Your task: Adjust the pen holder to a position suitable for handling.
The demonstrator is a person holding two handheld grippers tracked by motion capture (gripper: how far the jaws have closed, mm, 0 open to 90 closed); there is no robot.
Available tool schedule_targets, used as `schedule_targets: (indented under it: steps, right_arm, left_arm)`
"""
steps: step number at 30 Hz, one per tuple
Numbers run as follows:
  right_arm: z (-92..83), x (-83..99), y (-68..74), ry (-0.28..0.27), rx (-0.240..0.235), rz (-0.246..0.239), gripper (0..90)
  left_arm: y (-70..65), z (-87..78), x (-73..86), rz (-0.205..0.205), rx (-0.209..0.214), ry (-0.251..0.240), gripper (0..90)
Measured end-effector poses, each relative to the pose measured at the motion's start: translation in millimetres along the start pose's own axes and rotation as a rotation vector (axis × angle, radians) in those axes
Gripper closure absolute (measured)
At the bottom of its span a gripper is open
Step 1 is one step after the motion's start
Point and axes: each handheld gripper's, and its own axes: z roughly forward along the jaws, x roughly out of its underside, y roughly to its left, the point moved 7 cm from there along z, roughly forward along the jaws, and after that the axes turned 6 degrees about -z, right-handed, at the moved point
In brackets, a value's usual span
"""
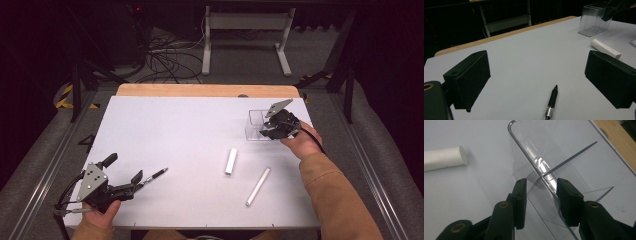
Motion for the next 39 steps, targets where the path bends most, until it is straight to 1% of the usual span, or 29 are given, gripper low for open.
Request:
schedule_targets:
  steps: [1,2,4,5,7,8,9,11,12,13,14,15,16,17,18,20,22,23,24,25,27,28,29,30,31,32,35,38,39]
  right_arm:
    - [0.0,0.0,0.0,0.000,0.000,0.000,63.7]
    - [-1.3,-0.1,0.3,-0.001,-0.002,-0.010,68.5]
    - [-2.3,-0.2,1.0,-0.002,-0.011,-0.013,70.4]
    - [-2.6,-0.3,1.7,-0.004,-0.024,-0.023,71.8]
    - [-3.5,-0.7,2.7,0.003,-0.025,-0.041,74.0]
    - [-4.6,-0.9,3.8,0.008,-0.033,-0.068,77.6]
    - [-4.6,-0.9,3.8,0.008,-0.033,-0.068,77.6]
    - [-5.5,-2.2,5.6,0.005,-0.048,-0.095,81.0]
    - [-6.3,-2.8,6.7,0.009,-0.052,-0.089,82.5]
    - [-6.8,-4.2,8.5,0.015,-0.073,-0.097,87.0]
    - [-6.8,-4.2,8.5,0.015,-0.073,-0.097,87.0]
    - [-7.0,-4.9,8.8,0.017,-0.068,-0.108,88.1]
    - [-8.2,-5.9,8.6,0.021,-0.053,-0.122,88.3]
    - [-9.2,-8.1,8.9,0.004,-0.058,-0.127,88.3]
    - [-11.5,-10.8,9.3,-0.009,-0.069,-0.120,88.3]
    - [-15.8,-18.9,11.6,-0.047,-0.081,-0.107,88.3]
    - [-20.3,-29.2,16.7,-0.043,-0.087,-0.144,88.2]
    - [-21.7,-36.3,20.1,-0.054,-0.083,-0.154,88.1]
    - [-23.9,-42.6,23.2,-0.056,-0.093,-0.181,88.2]
    - [-24.9,-50.1,27.1,-0.071,-0.095,-0.182,88.0]
    - [-26.6,-64.5,35.5,-0.088,-0.119,-0.202,87.8]
    - [-27.0,-71.3,39.5,-0.095,-0.122,-0.215,87.8]
    - [-27.2,-84.2,48.5,-0.108,-0.142,-0.242,87.8]
    - [-27.2,-84.2,48.5,-0.108,-0.142,-0.242,87.8]
    - [-27.1,-90.1,53.3,-0.113,-0.153,-0.246,87.8]
    - [-25.8,-101.6,62.4,-0.125,-0.179,-0.259,87.8]
    - [-21.9,-116.5,75.4,-0.139,-0.205,-0.273,87.8]
    - [-18.3,-124.2,84.3,-0.140,-0.228,-0.284,87.8]
    - [-13.7,-130.7,92.5,-0.139,-0.246,-0.307,87.8]
  left_arm:
    - [0.1,0.0,0.0,0.000,0.001,0.000,6.8]
    - [0.3,0.1,-0.2,-0.002,0.000,-0.003,6.8]
    - [0.3,0.0,-0.3,-0.003,0.001,-0.004,6.8]
    - [0.0,0.1,-0.4,-0.002,0.003,-0.004,6.8]
    - [-0.5,0.1,-0.3,0.003,0.004,-0.001,6.8]
    - [-0.7,0.2,-0.3,0.003,0.003,-0.002,6.7]
    - [-0.8,0.2,-0.3,0.004,0.002,-0.002,6.7]
    - [-0.7,0.1,-0.5,-0.001,0.003,-0.004,6.8]
    - [-0.4,0.0,-0.5,-0.001,0.003,-0.005,6.8]
    - [-0.2,-0.1,-0.5,-0.002,0.003,-0.005,6.8]
    - [-0.2,-0.1,-0.5,-0.003,0.003,-0.005,6.8]
    - [-0.2,-0.2,-0.5,-0.003,0.003,-0.005,6.8]
    - [-0.2,-0.2,-0.6,-0.003,0.003,-0.006,6.8]
    - [-0.3,-0.2,-0.7,-0.003,0.003,-0.006,6.8]
    - [-0.3,-0.1,-0.6,-0.003,0.004,-0.006,6.8]
    - [-0.3,0.3,-0.2,-0.004,0.003,-0.003,6.8]
    - [-0.3,0.5,0.1,-0.003,0.004,0.001,6.7]
    - [-0.4,0.5,0.1,-0.002,0.004,0.002,6.8]
    - [-0.4,0.5,-0.2,0.000,0.004,0.001,6.8]
    - [-0.6,0.2,-0.2,-0.001,0.004,0.001,6.8]
    - [-0.7,0.2,-0.3,-0.005,0.005,-0.003,6.8]
    - [-0.5,0.2,-0.3,-0.006,0.006,-0.003,6.8]
    - [-0.2,0.2,-0.3,-0.007,0.007,-0.004,6.8]
    - [0.0,0.1,-0.3,-0.007,0.007,-0.004,6.8]
    - [0.2,0.1,-0.2,-0.009,0.007,-0.004,6.8]
    - [0.4,-0.3,-0.1,-0.011,0.007,-0.004,6.8]
    - [0.6,-0.5,-0.2,-0.012,0.007,-0.005,6.8]
    - [0.7,-0.5,-0.3,-0.013,0.008,-0.005,6.8]
    - [0.6,-0.3,-0.2,-0.013,0.008,-0.004,6.8]
